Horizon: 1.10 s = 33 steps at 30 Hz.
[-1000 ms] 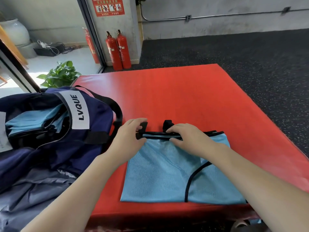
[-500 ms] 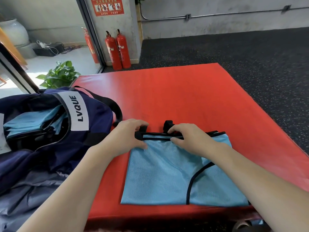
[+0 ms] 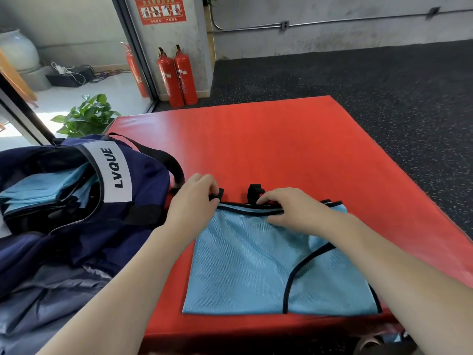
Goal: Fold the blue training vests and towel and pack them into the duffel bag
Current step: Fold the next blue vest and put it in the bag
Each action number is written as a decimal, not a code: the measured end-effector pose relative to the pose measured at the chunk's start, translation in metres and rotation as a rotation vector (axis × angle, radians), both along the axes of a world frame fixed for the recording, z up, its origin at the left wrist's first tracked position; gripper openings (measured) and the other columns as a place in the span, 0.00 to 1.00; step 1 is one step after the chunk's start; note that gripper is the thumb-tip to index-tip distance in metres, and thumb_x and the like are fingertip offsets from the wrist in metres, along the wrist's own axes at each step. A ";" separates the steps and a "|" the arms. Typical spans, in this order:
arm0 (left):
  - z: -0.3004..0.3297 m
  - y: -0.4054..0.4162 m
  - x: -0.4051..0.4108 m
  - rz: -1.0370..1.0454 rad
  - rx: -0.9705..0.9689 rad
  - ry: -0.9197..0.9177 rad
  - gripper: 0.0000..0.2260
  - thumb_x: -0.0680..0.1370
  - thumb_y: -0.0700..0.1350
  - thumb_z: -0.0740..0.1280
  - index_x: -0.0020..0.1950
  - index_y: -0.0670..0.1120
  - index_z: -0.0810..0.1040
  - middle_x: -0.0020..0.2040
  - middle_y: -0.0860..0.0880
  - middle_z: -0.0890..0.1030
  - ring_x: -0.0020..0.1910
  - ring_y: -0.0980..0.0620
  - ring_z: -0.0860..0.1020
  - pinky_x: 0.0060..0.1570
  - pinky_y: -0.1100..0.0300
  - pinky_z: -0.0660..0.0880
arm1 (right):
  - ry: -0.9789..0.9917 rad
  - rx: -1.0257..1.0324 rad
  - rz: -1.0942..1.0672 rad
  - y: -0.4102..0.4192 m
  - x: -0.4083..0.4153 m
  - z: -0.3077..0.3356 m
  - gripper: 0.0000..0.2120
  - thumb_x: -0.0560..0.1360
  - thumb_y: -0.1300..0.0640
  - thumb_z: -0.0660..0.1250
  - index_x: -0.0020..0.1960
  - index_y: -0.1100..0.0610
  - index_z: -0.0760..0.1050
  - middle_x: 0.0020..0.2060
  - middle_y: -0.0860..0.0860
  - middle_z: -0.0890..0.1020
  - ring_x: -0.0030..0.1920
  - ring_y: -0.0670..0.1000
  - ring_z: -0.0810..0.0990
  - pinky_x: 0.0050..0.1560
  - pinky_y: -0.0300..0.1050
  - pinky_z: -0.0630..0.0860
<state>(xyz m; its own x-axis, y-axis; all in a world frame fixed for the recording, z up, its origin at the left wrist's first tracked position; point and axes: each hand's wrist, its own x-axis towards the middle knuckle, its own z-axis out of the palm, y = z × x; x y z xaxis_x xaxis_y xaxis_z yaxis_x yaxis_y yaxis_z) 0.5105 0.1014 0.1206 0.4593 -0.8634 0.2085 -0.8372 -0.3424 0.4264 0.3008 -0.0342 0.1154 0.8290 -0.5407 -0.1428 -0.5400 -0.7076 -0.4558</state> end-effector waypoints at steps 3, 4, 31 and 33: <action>0.001 0.001 -0.015 -0.042 0.094 -0.039 0.04 0.75 0.48 0.70 0.42 0.53 0.76 0.41 0.56 0.76 0.43 0.53 0.75 0.43 0.51 0.76 | 0.004 0.020 -0.062 -0.018 -0.015 0.005 0.12 0.76 0.51 0.72 0.59 0.42 0.80 0.55 0.41 0.82 0.57 0.45 0.79 0.60 0.48 0.76; 0.001 0.002 -0.020 -0.048 0.131 -0.046 0.05 0.76 0.51 0.69 0.41 0.53 0.77 0.40 0.56 0.77 0.43 0.53 0.75 0.42 0.52 0.76 | -0.009 0.017 -0.084 -0.024 -0.021 0.006 0.09 0.75 0.50 0.73 0.54 0.42 0.82 0.50 0.40 0.83 0.52 0.43 0.80 0.57 0.47 0.77; -0.027 -0.051 -0.114 -0.397 0.269 0.040 0.32 0.80 0.59 0.66 0.80 0.49 0.61 0.79 0.49 0.62 0.78 0.48 0.59 0.76 0.52 0.59 | 0.161 0.298 -0.028 0.012 -0.106 0.024 0.12 0.69 0.46 0.79 0.38 0.54 0.84 0.31 0.48 0.85 0.31 0.43 0.81 0.37 0.40 0.77; -0.022 -0.042 -0.120 -0.367 0.261 0.010 0.31 0.81 0.58 0.65 0.80 0.50 0.60 0.80 0.48 0.59 0.79 0.48 0.57 0.76 0.52 0.56 | 0.170 0.276 -0.022 0.017 -0.110 0.026 0.10 0.69 0.47 0.79 0.39 0.53 0.83 0.31 0.47 0.85 0.31 0.43 0.81 0.39 0.43 0.79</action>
